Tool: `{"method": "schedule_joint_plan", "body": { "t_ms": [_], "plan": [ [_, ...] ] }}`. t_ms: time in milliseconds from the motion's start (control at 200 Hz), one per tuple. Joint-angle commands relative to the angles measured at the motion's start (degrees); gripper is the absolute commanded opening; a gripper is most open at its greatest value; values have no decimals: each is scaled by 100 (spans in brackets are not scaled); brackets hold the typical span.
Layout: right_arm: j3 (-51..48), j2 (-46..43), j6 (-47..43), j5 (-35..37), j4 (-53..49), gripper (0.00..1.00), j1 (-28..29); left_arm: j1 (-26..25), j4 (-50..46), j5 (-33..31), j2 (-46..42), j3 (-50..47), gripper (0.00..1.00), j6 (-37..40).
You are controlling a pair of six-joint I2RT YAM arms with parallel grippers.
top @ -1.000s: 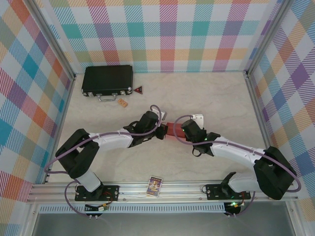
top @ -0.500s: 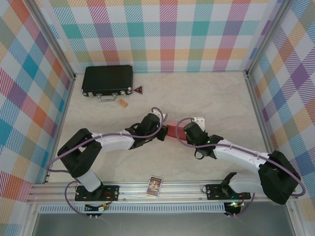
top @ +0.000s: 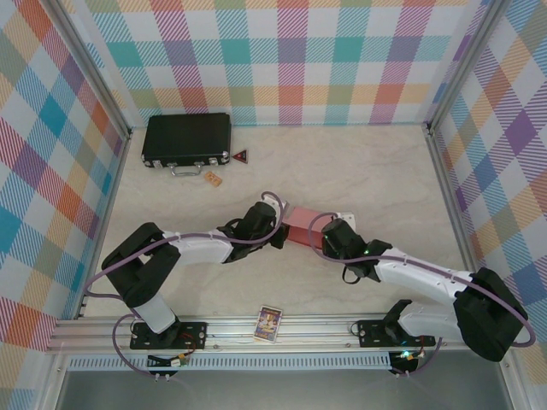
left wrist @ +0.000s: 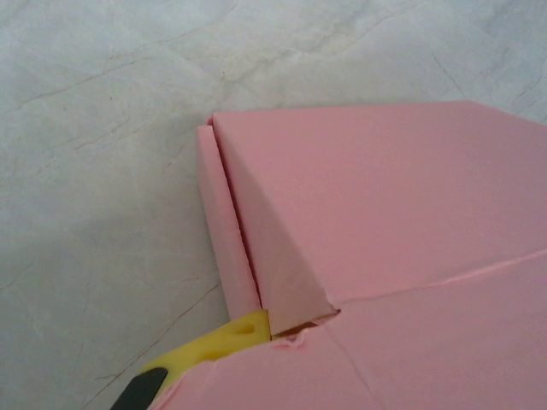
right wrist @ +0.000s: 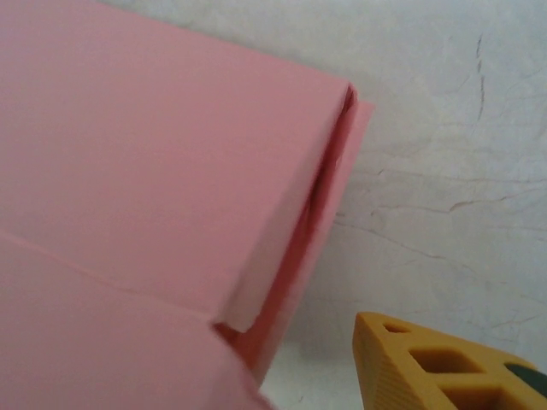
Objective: Fold the paper box
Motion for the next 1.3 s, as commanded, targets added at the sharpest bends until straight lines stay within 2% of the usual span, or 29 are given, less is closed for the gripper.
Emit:
{"method": "schedule_joint_plan", "body": {
  "t_ms": [0,355,585,765,1015,1295],
  "plan": [
    [-145,-158,41,-178,-83,52,36,-64,-29,-32,37,-235,10,105],
    [-337,-263,229,-504,-158,53,41,-64,151,77,-427,-696,28,398],
    [-396,-404,303,-527,-163,54,69,-65,213,62,-617,-852,29,497],
    [-399,-586,278,-371,-228,54,70,-70,267,250,-692,-806,35,561],
    [-373,-1011,275,10,-602,57,66,-57,229,534,-1020,-852,54,836],
    [-205,-1487,-101,76,-938,57,34,-59,9,1394,-1838,-1165,72,1208]
  ]
}}
